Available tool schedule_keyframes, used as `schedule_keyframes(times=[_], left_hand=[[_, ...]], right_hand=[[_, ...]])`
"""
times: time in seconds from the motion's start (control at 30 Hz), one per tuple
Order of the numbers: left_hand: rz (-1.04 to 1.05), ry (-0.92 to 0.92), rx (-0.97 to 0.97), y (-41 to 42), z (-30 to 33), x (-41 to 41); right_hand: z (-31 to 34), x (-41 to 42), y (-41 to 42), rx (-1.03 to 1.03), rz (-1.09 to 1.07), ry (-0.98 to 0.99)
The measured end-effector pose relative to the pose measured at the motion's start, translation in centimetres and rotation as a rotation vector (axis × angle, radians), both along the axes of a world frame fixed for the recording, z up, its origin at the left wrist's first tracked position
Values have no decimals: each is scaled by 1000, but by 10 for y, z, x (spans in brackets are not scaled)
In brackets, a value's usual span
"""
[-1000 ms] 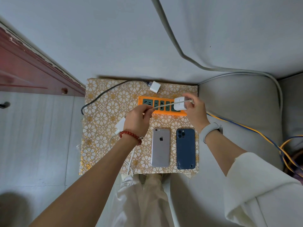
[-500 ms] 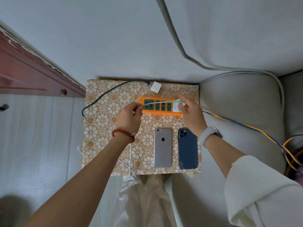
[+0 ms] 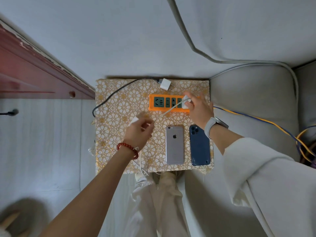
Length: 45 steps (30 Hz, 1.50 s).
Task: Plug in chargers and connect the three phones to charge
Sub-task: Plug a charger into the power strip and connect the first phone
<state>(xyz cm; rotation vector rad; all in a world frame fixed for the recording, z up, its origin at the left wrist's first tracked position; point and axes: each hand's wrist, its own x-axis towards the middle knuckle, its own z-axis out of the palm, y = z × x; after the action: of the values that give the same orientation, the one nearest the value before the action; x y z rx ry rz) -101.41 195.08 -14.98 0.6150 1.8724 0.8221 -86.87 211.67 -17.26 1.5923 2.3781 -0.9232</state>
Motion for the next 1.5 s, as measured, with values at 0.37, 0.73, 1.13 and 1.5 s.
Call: schedule_keyframes(times=[0.37,0.73,1.13,1.5], left_hand=[[58,-379,-181,-87,2,31],[289,-686,63,-58,46,15],[-37,-663,56,-57,85,64],[695,-467,68,-55,71,-24]], right_hand=[[24,46,-124,-25,-102,250],[66,33,-200,-577,-355,386],[144,20,-101,-636,-723,989],[100,79,-180,-605,24,69]])
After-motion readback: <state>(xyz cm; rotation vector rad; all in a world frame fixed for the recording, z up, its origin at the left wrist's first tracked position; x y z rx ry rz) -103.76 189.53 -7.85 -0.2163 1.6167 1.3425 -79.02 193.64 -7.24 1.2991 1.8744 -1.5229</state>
